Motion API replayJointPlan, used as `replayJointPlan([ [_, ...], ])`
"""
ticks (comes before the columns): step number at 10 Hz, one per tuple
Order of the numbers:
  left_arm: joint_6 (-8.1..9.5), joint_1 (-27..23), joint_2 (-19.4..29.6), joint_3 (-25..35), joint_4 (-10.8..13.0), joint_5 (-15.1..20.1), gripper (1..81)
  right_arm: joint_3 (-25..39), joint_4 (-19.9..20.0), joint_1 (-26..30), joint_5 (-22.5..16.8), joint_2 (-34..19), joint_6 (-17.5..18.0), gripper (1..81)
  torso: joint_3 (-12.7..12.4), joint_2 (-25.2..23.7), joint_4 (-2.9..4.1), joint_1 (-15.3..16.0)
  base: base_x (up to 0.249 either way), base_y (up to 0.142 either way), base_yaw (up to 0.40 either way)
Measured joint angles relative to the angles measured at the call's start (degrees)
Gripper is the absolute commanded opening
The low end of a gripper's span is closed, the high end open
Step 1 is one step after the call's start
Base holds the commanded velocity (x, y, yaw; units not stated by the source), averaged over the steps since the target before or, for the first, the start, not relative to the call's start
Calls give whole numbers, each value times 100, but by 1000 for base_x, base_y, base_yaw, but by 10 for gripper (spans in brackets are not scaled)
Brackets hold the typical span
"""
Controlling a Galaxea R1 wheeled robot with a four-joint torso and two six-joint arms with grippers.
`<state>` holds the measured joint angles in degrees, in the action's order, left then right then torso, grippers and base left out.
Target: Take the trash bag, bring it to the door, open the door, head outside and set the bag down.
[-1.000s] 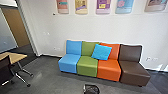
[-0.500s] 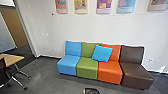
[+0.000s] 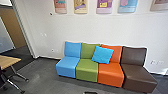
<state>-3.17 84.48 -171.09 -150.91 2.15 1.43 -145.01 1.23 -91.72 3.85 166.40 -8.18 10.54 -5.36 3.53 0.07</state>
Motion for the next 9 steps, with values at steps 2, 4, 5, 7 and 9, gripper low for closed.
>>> replayJointPlan([
  [2, 0, 0, 0, 0, 0, -2, 811, -15, 0, 0, 0, 0, 0, 811, 0, 0, 0, 0, 158, 0, 0],
  [4, 0, 0, 0, 0, 0, -2, 811, -15, 0, -1, 0, 2, -13, 811, 0, 0, 0, 0, 158, 0, 0],
  [5, 0, 0, 0, 0, 0, -2, 811, -15, 0, -1, 0, 2, -13, 811, 2, 0, 0, 0, 158, 0, 0],
  [7, 0, 0, 1, 0, 0, -2, 811, -22, 0, 0, 0, 9, -16, 811, 0, 0, 0, 0, 155, 0, 0],
  [9, 0, 0, 1, 0, 0, 0, 811, -26, 0, 0, 0, 20, -16, 811, 0, 0, 0, 0, 154, 0, 0],
])
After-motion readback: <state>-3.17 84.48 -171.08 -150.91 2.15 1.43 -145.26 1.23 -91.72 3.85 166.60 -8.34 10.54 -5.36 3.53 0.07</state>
